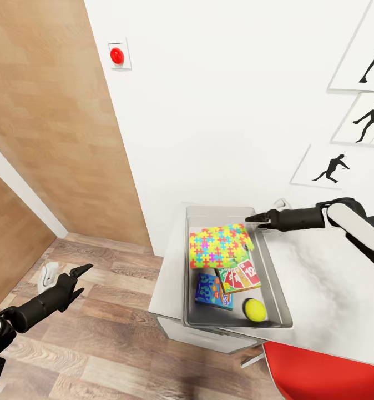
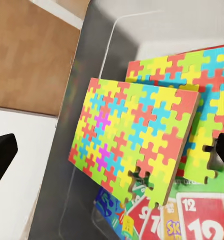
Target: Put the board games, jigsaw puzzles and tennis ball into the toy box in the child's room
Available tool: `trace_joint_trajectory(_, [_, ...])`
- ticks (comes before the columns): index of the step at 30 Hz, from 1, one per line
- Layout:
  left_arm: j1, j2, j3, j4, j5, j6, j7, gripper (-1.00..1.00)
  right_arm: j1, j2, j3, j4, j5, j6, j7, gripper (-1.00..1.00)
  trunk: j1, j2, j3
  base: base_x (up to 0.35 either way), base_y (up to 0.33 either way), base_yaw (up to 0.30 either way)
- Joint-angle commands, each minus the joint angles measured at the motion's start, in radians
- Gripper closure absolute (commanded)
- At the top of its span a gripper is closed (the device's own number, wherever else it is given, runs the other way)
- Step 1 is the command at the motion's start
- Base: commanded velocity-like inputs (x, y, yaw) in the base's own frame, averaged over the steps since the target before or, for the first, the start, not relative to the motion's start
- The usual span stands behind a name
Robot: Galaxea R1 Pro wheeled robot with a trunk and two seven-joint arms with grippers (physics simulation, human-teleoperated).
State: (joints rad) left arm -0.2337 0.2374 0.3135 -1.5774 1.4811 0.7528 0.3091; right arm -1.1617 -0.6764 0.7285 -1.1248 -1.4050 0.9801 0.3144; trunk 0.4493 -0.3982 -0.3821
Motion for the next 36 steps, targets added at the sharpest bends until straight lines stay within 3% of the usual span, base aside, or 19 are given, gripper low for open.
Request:
trace_joint_trajectory(1, [-0.001, -0.001, 0.001, -0.001, 0.010, 0.003, 0.010, -1.00, 0.000, -0.010, -0.009, -0.017, 0.009, 0.001, 0.010, -1.00, 0.001, -0.002, -0.002, 0.000, 0.000, 0.000])
trace_joint_trajectory(5, [-0.002, -0.003, 0.001, -0.001, 0.010, 0.003, 0.009, -1.00, 0.005, -0.040, -0.034, -0.074, 0.009, 0.005, 0.009, -1.00, 0.001, -0.002, -0.002, 0.000, 0.000, 0.000])
trace_joint_trajectory(12, [-0.002, -0.006, 0.001, -0.001, 0.008, 0.001, 0.007, -1.00, 0.061, -0.130, -0.053, -0.222, 0.008, -0.018, 0.012, -1.00, 0.001, -0.002, -0.002, 0.000, 0.000, 0.000])
trace_joint_trajectory(13, [-0.002, -0.006, 0.001, -0.001, 0.008, 0.001, 0.007, -1.00, 0.061, -0.130, -0.053, -0.222, 0.008, -0.018, 0.012, -1.00, 0.001, -0.002, -0.002, 0.000, 0.000, 0.000])
trace_joint_trajectory(17, [0.003, -0.006, -0.010, -0.001, 0.008, 0.002, -0.019, -1.00, 0.133, -0.168, -0.057, -0.294, 0.008, -0.116, 0.015, -1.00, 0.001, -0.002, -0.002, 0.000, 0.000, 0.000])
trace_joint_trajectory(19, [0.005, -0.006, -0.015, -0.001, 0.008, 0.002, -0.028, -1.00, 0.146, -0.172, -0.058, -0.304, 0.008, -0.135, 0.015, -1.00, 0.001, -0.002, -0.002, 0.000, 0.000, 0.000])
trace_joint_trajectory(24, [0.015, -0.007, -0.062, -0.001, 0.007, 0.001, -0.062, -1.00, 0.205, -0.185, -0.062, -0.354, 0.008, -0.195, 0.014, -1.00, 0.001, -0.002, -0.002, 0.000, 0.000, 0.000])
trace_joint_trajectory(29, [0.028, -0.008, -0.108, -0.001, -0.002, -0.002, -0.070, -1.00, 0.224, -0.206, -0.064, -0.392, 0.008, -0.207, 0.013, -1.00, 0.001, -0.002, -0.002, 0.000, 0.000, 0.000])
trace_joint_trajectory(36, [0.050, -0.028, -0.178, -0.002, -0.061, -0.015, -0.077, -1.00, 0.263, -0.297, -0.062, -0.463, 0.007, -0.222, 0.011, -1.00, 0.001, -0.002, -0.002, 0.000, 0.000, 0.000])
